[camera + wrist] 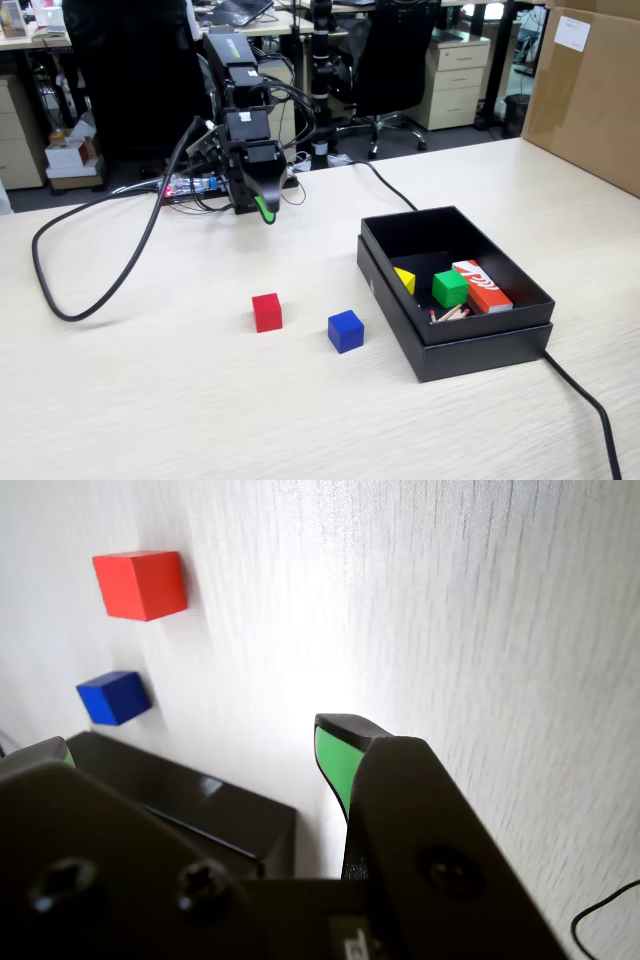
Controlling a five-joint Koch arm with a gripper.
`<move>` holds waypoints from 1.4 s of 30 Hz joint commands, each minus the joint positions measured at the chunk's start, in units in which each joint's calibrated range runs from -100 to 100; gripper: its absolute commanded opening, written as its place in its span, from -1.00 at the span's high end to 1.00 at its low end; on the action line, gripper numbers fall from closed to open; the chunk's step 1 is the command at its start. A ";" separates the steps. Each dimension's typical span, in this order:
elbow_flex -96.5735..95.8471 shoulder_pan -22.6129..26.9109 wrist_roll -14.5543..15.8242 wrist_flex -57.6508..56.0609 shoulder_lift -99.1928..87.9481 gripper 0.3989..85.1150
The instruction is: Put the red cube on top of the blue cube
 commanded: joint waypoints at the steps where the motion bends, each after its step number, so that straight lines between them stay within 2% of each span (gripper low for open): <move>1: 9.63 -0.24 0.54 -4.02 4.35 -0.11; 18: 41.27 -5.18 -0.39 -9.03 45.88 -0.04; 23: 48.88 -5.57 -1.81 -10.59 58.39 -0.04; 42: 54.05 -4.88 -3.47 -10.59 79.27 -0.05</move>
